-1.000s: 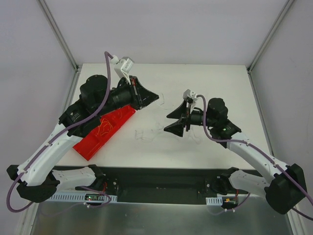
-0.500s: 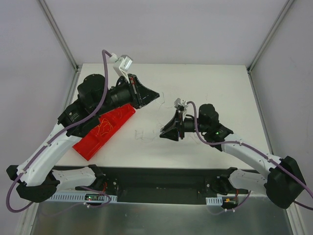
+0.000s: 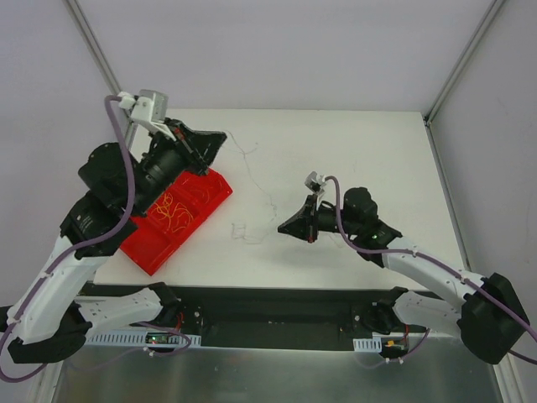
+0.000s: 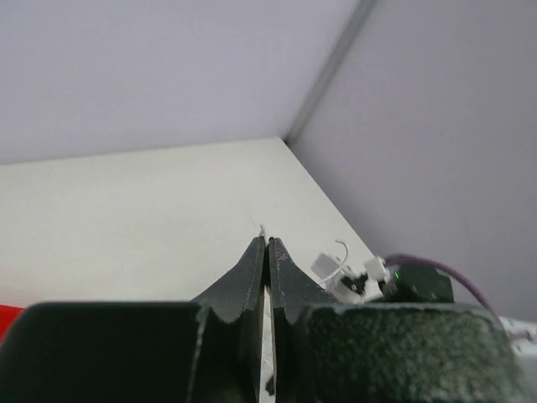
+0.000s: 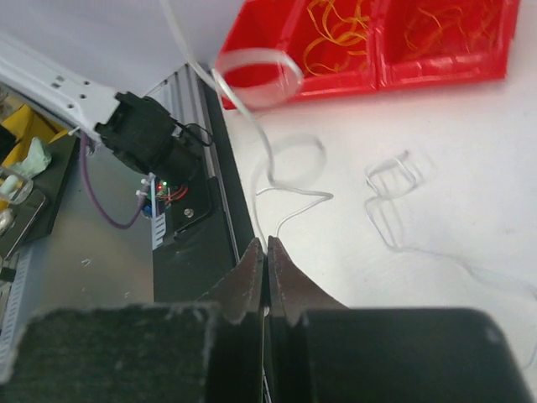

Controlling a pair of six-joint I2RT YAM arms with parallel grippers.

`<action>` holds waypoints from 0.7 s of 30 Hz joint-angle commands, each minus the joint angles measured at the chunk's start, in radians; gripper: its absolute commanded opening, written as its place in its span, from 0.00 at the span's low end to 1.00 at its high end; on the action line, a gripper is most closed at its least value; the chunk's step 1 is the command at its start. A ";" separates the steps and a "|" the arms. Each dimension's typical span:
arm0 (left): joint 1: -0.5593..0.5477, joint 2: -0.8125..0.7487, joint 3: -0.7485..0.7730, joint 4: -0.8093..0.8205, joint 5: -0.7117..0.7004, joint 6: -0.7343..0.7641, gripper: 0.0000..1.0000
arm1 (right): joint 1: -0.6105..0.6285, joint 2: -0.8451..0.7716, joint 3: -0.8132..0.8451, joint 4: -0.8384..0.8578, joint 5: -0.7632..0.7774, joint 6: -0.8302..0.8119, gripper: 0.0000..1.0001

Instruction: Untangle the cables

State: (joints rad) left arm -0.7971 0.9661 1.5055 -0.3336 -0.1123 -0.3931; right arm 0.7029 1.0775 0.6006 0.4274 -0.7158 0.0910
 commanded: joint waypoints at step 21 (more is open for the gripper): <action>0.304 0.011 -0.162 -0.206 -0.636 0.404 0.00 | -0.003 -0.275 -0.125 -0.407 0.337 -0.046 0.00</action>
State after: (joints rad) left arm -0.6678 1.0340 1.3479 -0.4404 -0.8371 0.0776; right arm 0.7029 0.8364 0.4931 0.1249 -0.4637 0.0834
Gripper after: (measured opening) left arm 0.006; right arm 0.010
